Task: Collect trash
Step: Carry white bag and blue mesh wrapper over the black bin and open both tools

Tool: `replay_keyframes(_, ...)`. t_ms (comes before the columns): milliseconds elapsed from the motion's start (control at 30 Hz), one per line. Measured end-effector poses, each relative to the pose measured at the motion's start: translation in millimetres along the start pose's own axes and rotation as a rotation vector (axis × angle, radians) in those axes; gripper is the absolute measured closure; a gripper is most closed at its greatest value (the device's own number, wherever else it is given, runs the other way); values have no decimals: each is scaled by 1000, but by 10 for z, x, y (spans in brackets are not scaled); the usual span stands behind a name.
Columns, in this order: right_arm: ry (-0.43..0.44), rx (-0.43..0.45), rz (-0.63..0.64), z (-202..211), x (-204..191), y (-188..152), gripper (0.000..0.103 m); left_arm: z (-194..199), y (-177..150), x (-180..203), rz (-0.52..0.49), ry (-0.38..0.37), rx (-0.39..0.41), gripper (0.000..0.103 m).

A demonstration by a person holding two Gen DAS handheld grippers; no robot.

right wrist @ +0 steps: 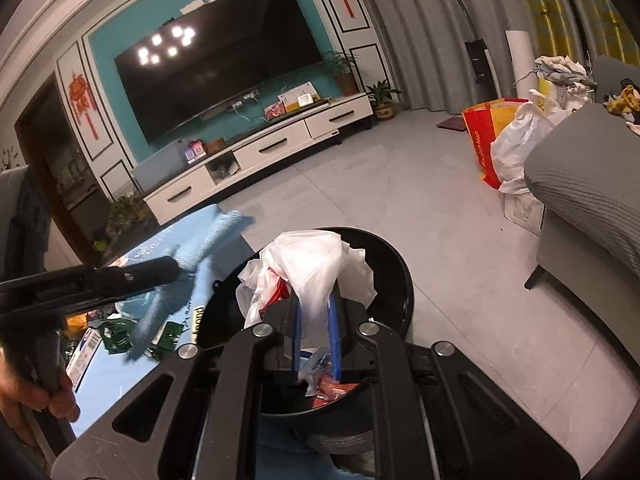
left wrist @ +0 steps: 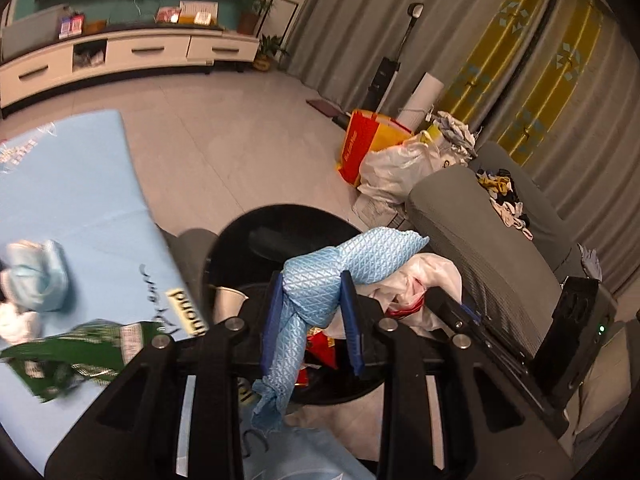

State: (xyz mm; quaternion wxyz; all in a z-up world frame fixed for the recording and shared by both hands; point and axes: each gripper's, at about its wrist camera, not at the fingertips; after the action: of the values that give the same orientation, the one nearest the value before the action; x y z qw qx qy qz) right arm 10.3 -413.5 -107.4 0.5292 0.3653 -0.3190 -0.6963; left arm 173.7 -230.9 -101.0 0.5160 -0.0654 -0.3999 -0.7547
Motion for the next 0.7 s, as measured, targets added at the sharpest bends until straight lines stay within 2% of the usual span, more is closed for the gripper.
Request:
replay_keyframes(100, 0, -20, -8, -111, 25, -27, 86, -159, 5, -6, 12, 4, -17, 72)
replay_keyframes(133, 3, -27, -10, -141, 29, -25, 84, -179, -10, -34, 16, 5, -20, 69)
replay_keyframes(233, 4, -43, -28, -222, 51, -44, 60, -236, 2, -64, 35, 2, -23, 54)
replay_keyframes(267, 2, -42, -39, -234, 60, -57, 47, -237, 6, -70, 38, 9, -19, 50)
replay_keyframes(300, -2, -43, -44, -239, 69, -62, 42, -230, 8, -80, 41, 9, -15, 40)
replay_keyframes(333, 0, -42, -48, -242, 73, -68, 42, -218, 9, -87, 45, 6, -10, 35)
replay_keyframes(433, 1, -42, -52, -225, 69, -60, 42, -148, 16, -104, 45, 19, 15, 33)
replay_keyframes(500, 4, -40, -54, -202, 69, -51, 42, -64, 8, -133, 43, 30, 31, 26)
replay_keyframes(700, 31, -44, -45, -125, 3, -39, 37, 344, -51, -318, 48, 116, 109, 13)
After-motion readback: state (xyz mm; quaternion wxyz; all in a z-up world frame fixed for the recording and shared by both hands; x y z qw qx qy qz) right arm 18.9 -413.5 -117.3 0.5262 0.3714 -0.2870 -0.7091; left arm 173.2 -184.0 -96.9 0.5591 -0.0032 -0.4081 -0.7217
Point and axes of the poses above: each gripper's, at about its wrist camera, not at the fingertips, and z roughly against the way its jaws point, x to its right, y to its top, and after that the axes turned 12 degrees about z, right-handed
